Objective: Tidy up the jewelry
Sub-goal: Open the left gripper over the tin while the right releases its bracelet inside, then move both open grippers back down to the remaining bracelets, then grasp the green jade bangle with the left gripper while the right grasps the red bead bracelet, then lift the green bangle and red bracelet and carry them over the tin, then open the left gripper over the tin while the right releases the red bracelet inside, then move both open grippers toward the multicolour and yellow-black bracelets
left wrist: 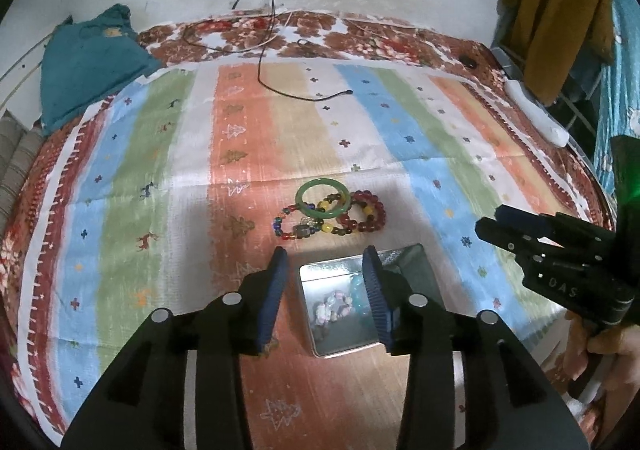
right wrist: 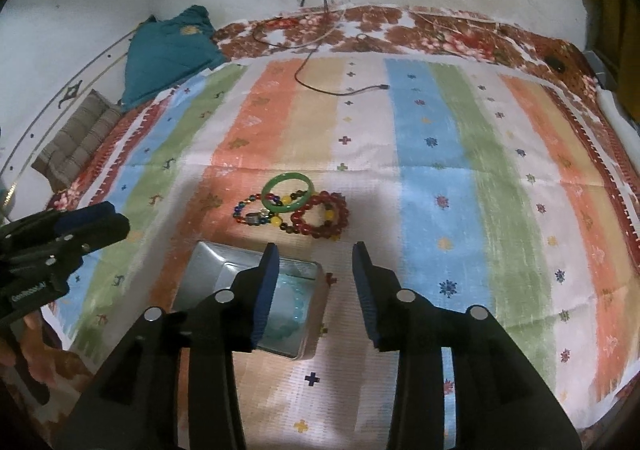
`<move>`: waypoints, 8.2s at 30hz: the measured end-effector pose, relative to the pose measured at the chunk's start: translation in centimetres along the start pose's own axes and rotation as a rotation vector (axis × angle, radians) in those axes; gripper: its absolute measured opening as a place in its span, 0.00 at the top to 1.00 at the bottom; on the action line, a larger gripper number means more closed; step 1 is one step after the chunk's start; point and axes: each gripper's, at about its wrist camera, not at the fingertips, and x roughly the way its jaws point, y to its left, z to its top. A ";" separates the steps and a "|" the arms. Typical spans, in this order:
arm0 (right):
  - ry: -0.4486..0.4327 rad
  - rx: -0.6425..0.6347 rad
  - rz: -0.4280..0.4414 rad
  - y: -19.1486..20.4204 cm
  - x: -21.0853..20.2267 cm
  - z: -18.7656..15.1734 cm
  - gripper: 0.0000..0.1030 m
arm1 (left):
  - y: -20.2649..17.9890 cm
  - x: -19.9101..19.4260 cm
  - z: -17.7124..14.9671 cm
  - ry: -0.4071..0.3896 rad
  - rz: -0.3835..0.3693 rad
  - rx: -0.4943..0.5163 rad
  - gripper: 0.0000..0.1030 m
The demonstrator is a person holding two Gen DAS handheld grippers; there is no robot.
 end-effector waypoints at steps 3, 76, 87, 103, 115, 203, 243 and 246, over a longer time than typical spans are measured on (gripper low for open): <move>0.015 0.001 -0.010 -0.2 0.5 0.3 0.50 | 0.5 0.8 0.4 0.011 0.017 -0.016 0.56; 0.316 -0.020 -0.116 -4.4 19.0 4.5 0.26 | 2.8 21.0 7.5 0.269 0.124 0.096 0.34; 0.329 -0.069 -0.149 -3.9 20.7 4.3 0.44 | 2.8 23.6 6.4 0.323 0.138 0.135 0.47; 0.296 -0.093 -0.145 -3.3 19.2 4.9 0.86 | 3.9 21.0 7.1 0.283 0.168 0.065 0.93; 0.157 -0.033 -0.043 -1.9 13.6 6.7 0.86 | 3.6 15.9 7.5 0.230 0.129 0.019 0.92; -0.144 -0.153 0.063 4.6 -2.6 -1.6 0.86 | -2.3 -0.7 -1.3 -0.054 0.085 0.085 0.91; 0.079 -0.057 -0.052 1.2 5.2 1.7 0.39 | 2.9 6.9 2.8 0.115 0.182 -0.046 0.51; 0.096 -0.048 -0.046 0.9 5.9 2.0 0.37 | 3.0 7.3 3.1 0.127 0.169 -0.052 0.50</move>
